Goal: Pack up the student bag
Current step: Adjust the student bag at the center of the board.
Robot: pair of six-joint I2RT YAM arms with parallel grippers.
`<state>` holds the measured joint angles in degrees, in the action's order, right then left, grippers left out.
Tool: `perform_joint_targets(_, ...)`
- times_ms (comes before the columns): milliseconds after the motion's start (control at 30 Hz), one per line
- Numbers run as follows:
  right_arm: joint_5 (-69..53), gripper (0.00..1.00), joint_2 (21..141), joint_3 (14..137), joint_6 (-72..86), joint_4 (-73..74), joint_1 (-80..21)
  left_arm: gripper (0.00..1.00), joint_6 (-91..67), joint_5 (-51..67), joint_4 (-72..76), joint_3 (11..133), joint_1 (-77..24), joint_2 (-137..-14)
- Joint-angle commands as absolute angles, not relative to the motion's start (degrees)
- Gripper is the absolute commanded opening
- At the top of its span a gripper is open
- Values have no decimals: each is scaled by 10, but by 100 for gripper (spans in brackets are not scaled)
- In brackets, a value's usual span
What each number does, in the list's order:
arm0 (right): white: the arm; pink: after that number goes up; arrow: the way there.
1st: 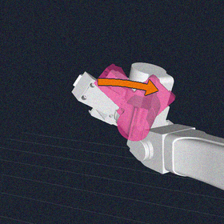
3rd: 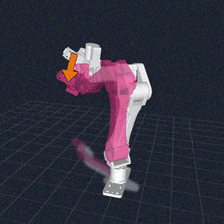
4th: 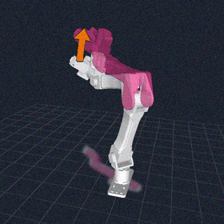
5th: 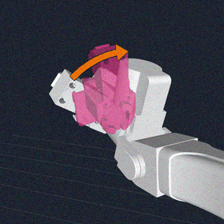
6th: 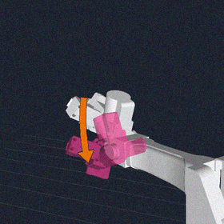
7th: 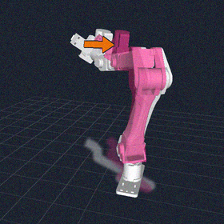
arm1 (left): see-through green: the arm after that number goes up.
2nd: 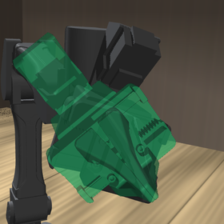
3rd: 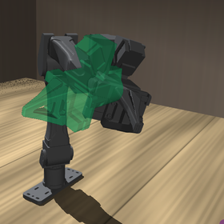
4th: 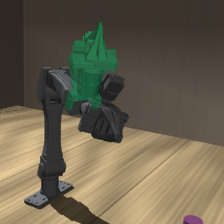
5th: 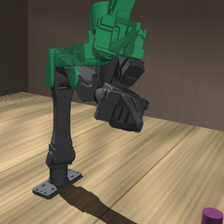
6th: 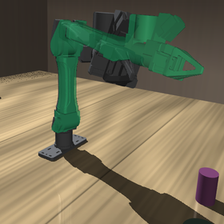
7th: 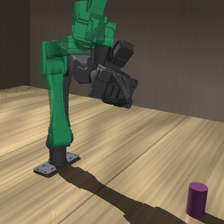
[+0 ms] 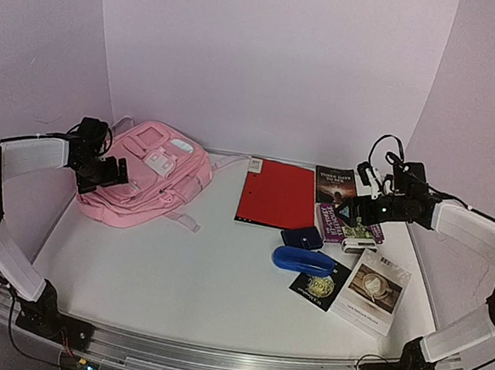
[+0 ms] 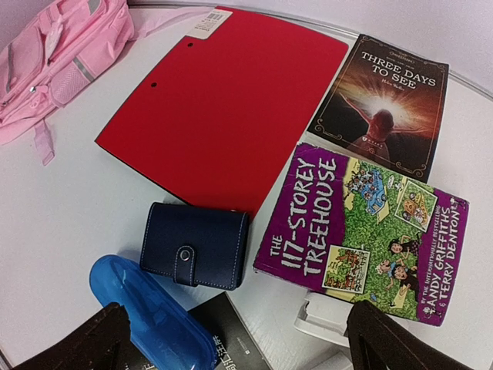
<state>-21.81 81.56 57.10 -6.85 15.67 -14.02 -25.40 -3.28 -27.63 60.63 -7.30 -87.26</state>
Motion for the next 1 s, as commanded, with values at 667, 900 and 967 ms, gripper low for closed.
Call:
perform_joint_targets(667, -254, 98, 887, 647, -43, 155, -195, 49, -304, -28, -265, 538, -50, -909)
perform_joint_targets(900, -257, 98, 905, 668, -41, 156, -206, 26, -323, 6, -248, 530, -163, -900)
perform_joint_targets(967, -257, 98, 912, 675, -40, 156, -209, 26, -324, 26, -244, 535, -193, -901)
